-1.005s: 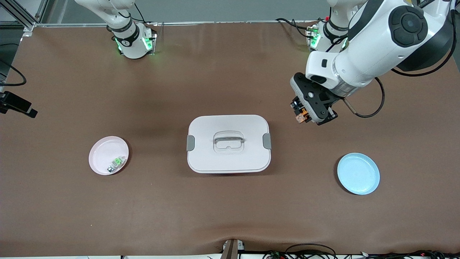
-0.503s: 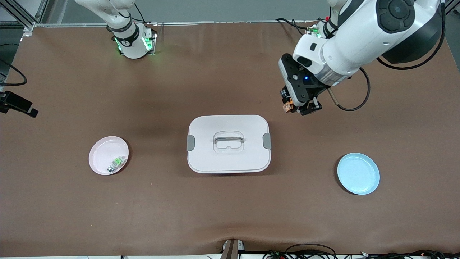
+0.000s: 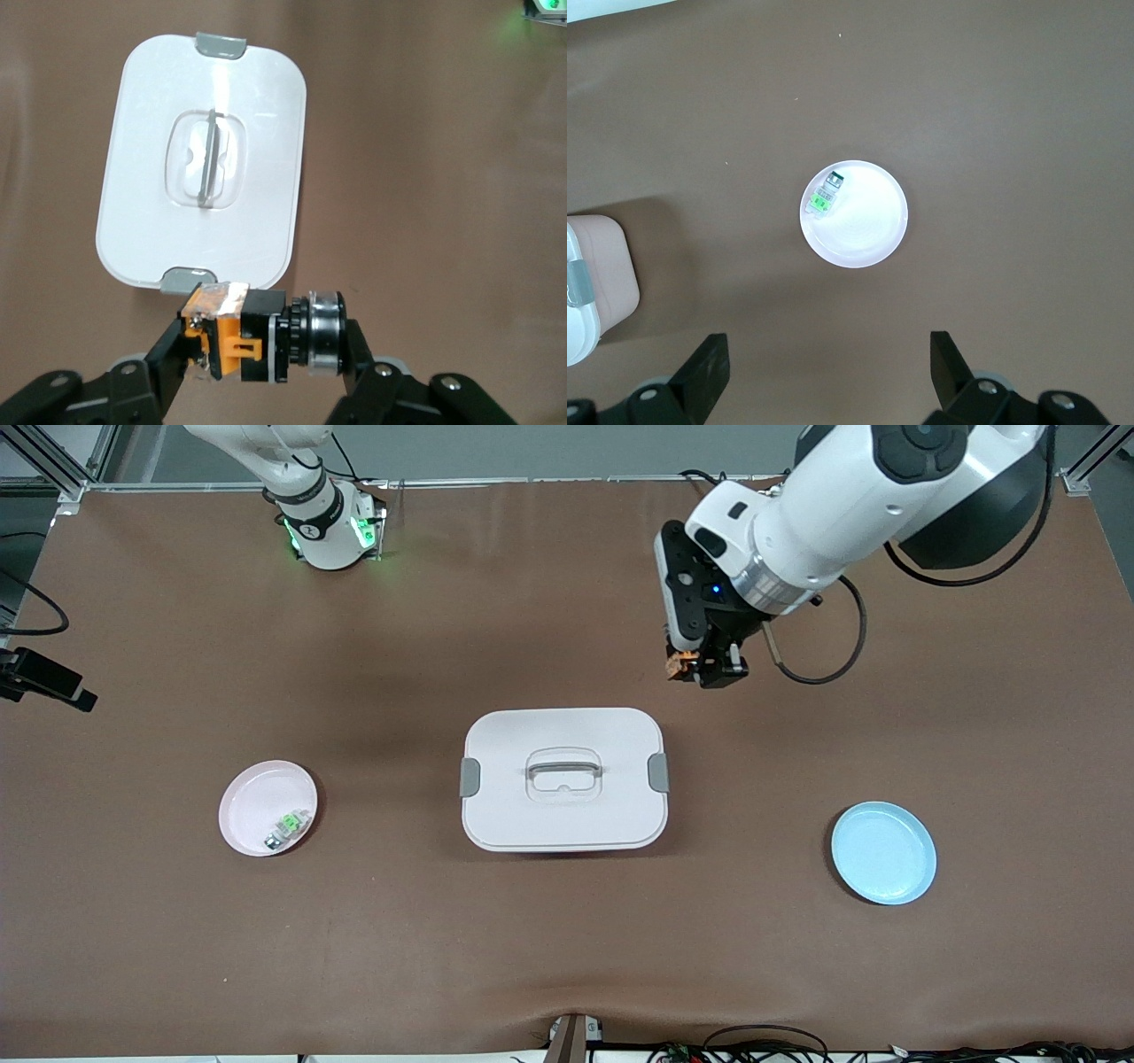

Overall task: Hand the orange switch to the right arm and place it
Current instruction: 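Carry the switch with the left gripper past the white box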

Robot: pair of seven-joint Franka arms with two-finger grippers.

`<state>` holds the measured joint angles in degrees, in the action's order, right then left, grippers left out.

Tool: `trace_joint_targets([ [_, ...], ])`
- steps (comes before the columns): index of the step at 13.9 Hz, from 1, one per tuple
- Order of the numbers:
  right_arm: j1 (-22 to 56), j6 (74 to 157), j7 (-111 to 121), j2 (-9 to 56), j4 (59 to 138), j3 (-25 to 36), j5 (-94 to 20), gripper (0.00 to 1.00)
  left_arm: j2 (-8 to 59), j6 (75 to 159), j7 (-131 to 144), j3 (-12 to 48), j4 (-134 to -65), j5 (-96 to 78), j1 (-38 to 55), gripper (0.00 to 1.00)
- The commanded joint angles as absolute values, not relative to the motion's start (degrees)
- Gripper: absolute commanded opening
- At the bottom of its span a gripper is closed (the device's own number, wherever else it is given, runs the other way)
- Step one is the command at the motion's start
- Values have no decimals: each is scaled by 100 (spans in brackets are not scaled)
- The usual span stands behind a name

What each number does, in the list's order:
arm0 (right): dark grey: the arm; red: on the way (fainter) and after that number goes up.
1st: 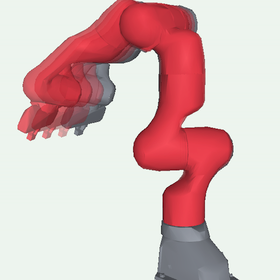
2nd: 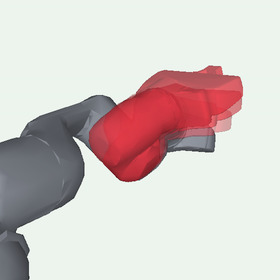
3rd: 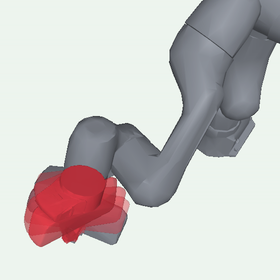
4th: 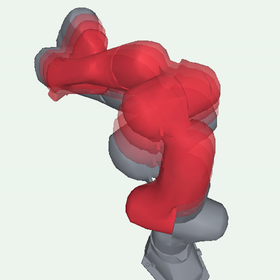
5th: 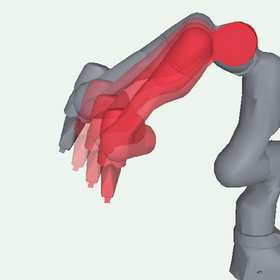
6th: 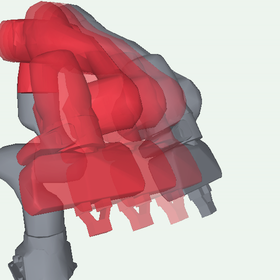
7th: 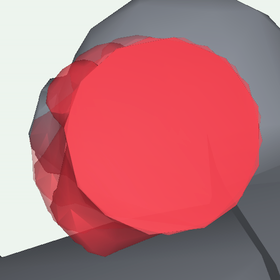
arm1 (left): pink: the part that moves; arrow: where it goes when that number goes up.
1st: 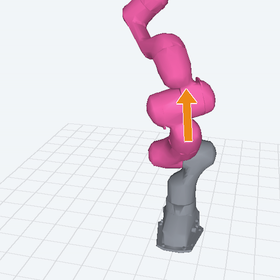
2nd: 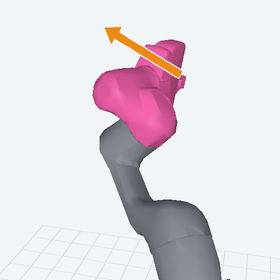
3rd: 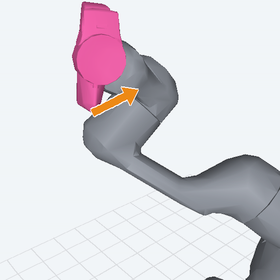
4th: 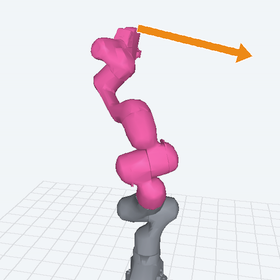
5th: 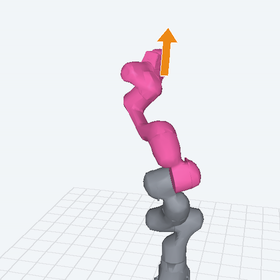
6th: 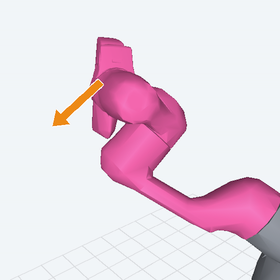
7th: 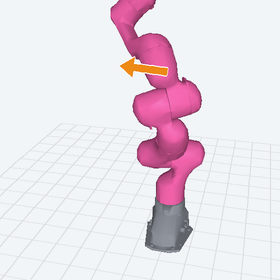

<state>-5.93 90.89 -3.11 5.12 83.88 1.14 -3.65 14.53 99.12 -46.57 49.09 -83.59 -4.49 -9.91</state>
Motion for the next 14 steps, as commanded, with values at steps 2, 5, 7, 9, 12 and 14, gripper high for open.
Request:
trace_joint_targets([
  [2, -668, 9018, -334, 466, 8429, 62, -422, 100, 1424, 9888, -4825, 5089, -8332, -536, -1037, 0],
  [5, -624, 8773, -377, 466, 8420, 35, -457, 100, 1433, 10011, -4922, 5159, -8323, -545, -1028, 0],
  [7, -633, 8710, -378, 457, 8420, 44, -841, 100, 1450, 10072, -4904, 5212, -8323, -545, -976, 0],
  [9, -677, 8745, -360, 466, 8437, 61, -1351, 100, 1441, 10107, -4791, 5264, -8315, -554, -888, 0],
  [12, -677, 8693, -404, 483, 8525, 53, -1862, 100, 1441, 10107, -4668, 5353, -8262, -580, -896, 0],
  [14, -677, 8684, -404, 475, 8665, 70, -2625, 100, 1441, 10107, -4649, 5379, -8262, -571, -835, 0],
])
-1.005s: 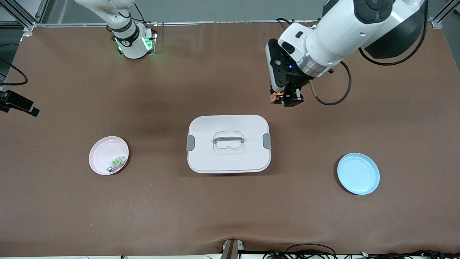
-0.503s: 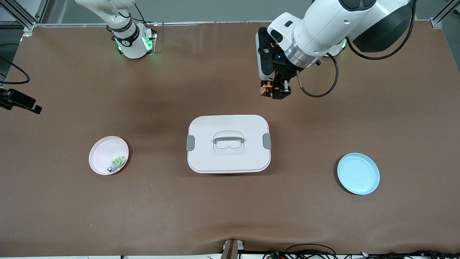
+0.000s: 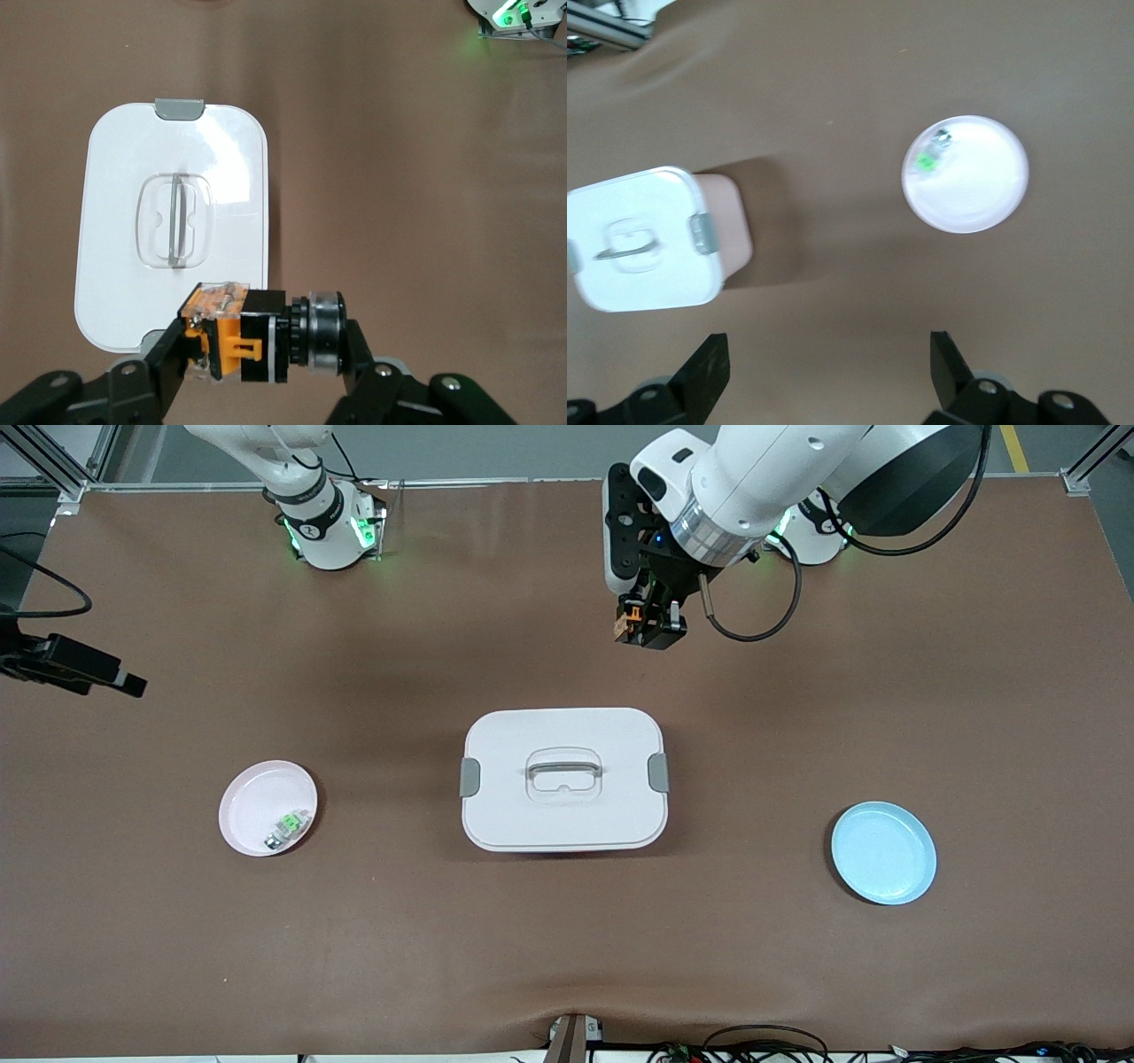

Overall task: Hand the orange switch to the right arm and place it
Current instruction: 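Carry the switch with the left gripper past the white box, then hold the switch with the left gripper while the right gripper reaches it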

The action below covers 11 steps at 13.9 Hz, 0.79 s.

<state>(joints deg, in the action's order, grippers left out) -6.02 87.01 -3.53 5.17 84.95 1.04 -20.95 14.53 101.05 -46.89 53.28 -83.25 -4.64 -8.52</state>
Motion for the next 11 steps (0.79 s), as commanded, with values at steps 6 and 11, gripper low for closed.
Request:
trace_joint_targets([
  [6, -405, 9034, -193, 475, 8920, 35, -3409, 100, 1547, 10538, -4597, 5388, -8271, -694, -695, 0],
  [11, 148, 9956, -536, 80, 9789, 26, -4025, 100, 1775, 10801, -4526, 5388, -8271, -835, -677, 0],
])
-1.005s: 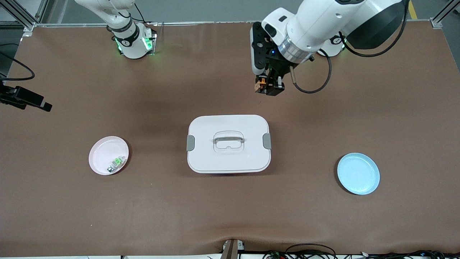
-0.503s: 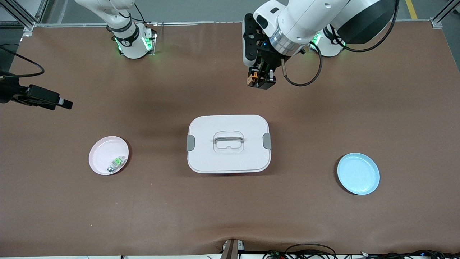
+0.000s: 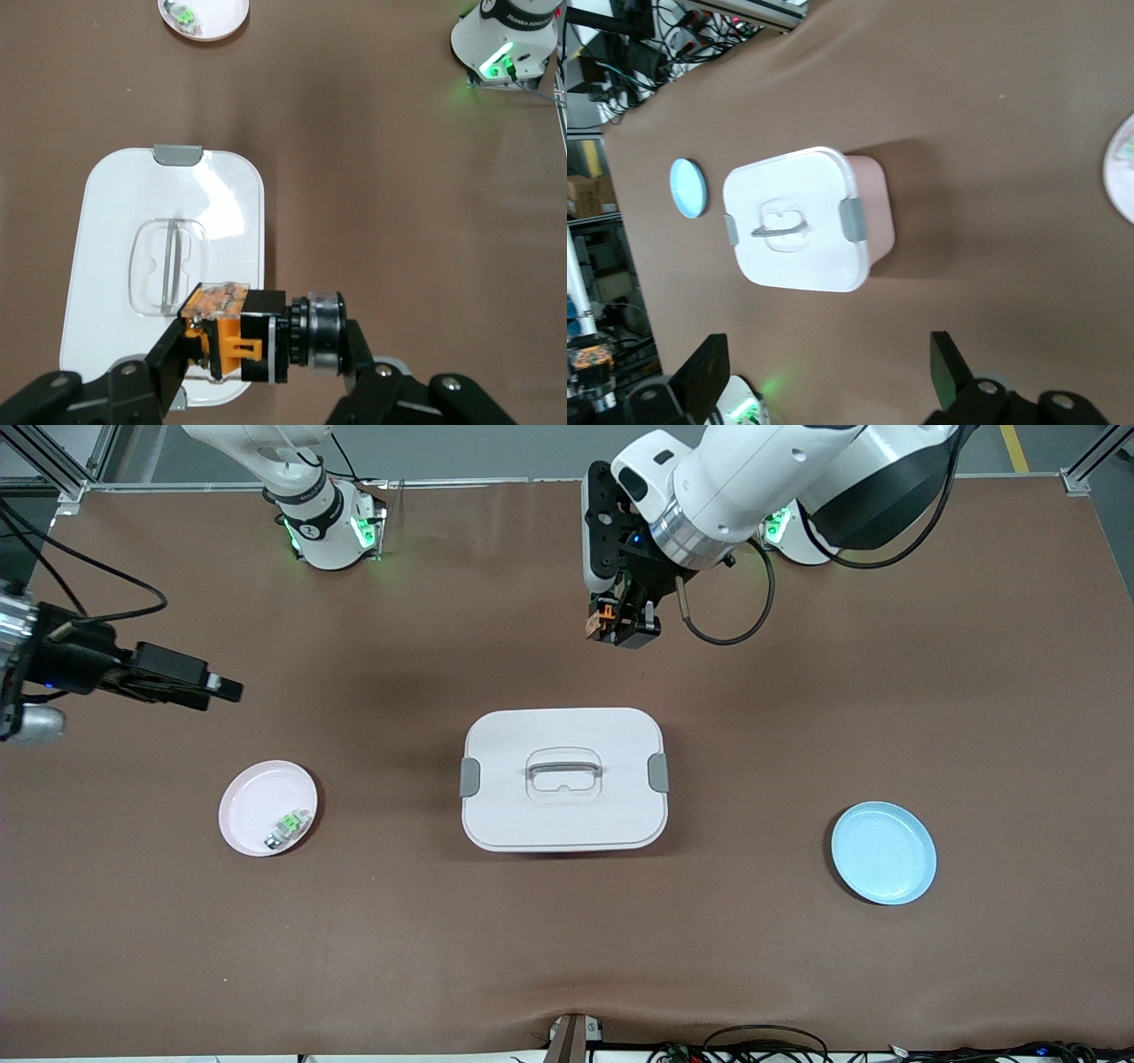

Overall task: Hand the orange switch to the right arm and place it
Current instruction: 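Hold the switch with the left gripper while the right gripper reaches it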

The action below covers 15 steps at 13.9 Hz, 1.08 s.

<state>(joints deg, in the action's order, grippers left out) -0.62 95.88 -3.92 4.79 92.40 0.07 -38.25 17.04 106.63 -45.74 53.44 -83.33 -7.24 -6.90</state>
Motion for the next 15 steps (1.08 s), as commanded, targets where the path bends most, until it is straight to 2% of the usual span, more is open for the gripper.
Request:
trace_joint_targets([
  [1, 341, 10202, -658, -69, 10026, 26, -4095, 100, 1810, 10819, -4526, 5388, -8262, -835, -685, 0],
  [4, 921, 10975, -879, -369, 10651, 26, -4420, 100, 1828, 11100, -4526, 5379, -8262, -835, -677, 0],
  [8, 1922, 11951, -1678, -317, 10714, 18, -4447, 100, 1916, 11276, -4526, 5379, -8271, -809, -615, 0],
  [15, 3066, 13287, -2433, -18, 10767, 18, -5177, 100, 1942, 11285, -4526, 5379, -8279, -791, -589, 0],
])
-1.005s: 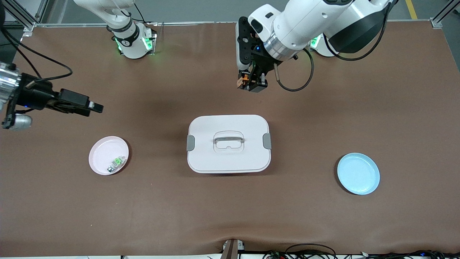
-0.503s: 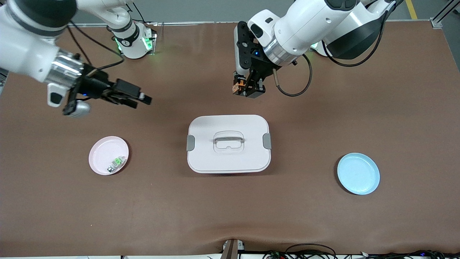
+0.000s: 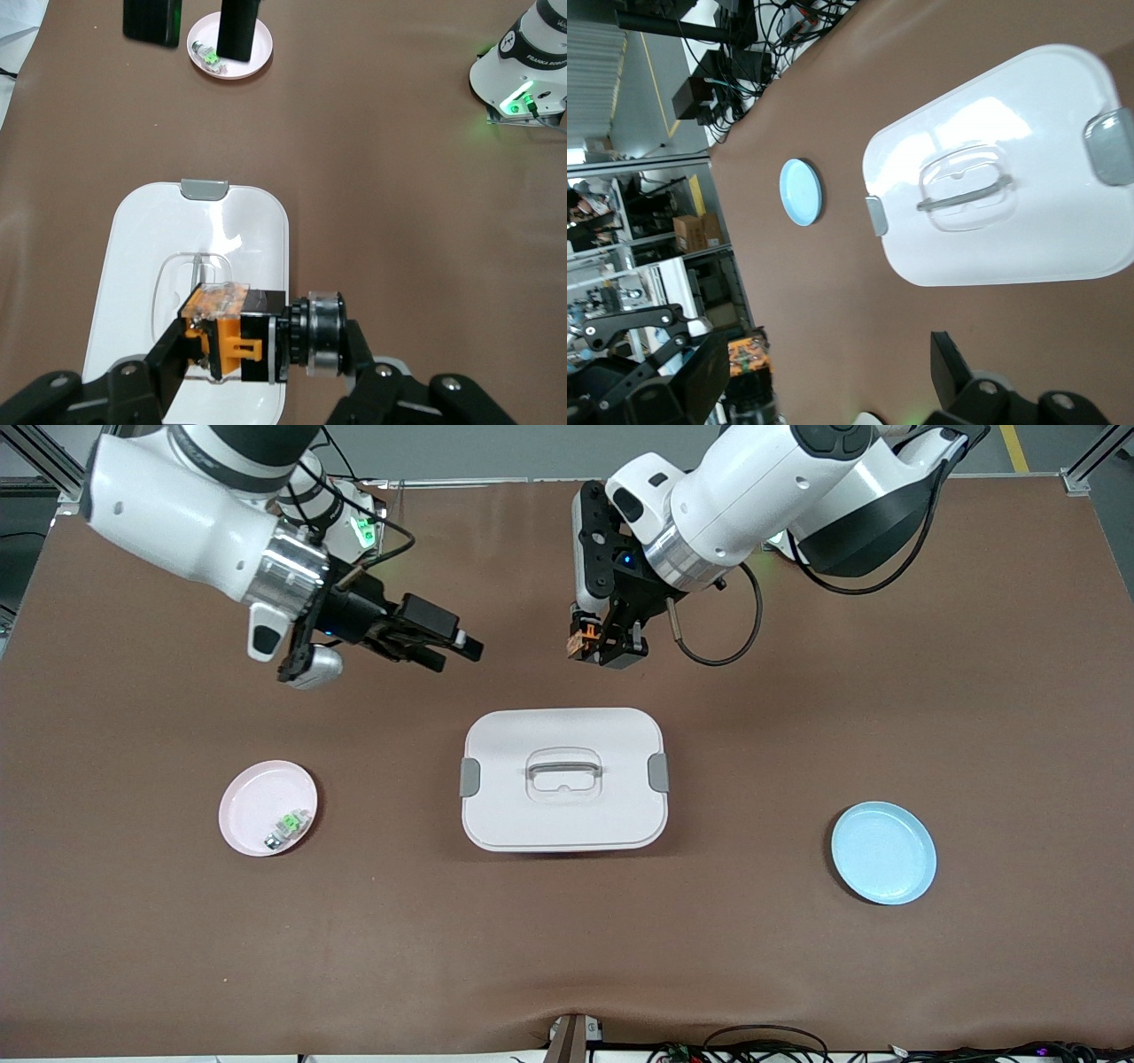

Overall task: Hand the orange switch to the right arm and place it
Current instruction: 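Hold the switch with the left gripper while the right gripper reaches it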

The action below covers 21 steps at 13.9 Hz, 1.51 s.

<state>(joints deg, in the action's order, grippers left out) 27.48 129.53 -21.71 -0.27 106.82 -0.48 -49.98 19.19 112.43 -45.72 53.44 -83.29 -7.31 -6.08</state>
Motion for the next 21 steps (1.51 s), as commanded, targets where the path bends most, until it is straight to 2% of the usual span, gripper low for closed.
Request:
trace_joint_targets([
  [1, 3189, 13428, -2513, 61, 10758, 18, -5185, 100, 1942, 11285, -4474, 5379, -8279, -782, -528, 0],
  [5, 3655, 13807, -2549, 263, 10679, 18, -5247, 100, 2030, 11285, -4386, 5361, -8279, -747, -440, 0],
  [11, 3981, 13869, -2435, 299, 10459, 18, -5230, 100, 2118, 11408, -4377, 5353, -8288, -712, -387, 0],
  [21, 4052, 14036, -1547, 676, 10459, 26, -5177, 100, 2153, 11417, -4377, 5353, -8279, -677, -387, 0],
])
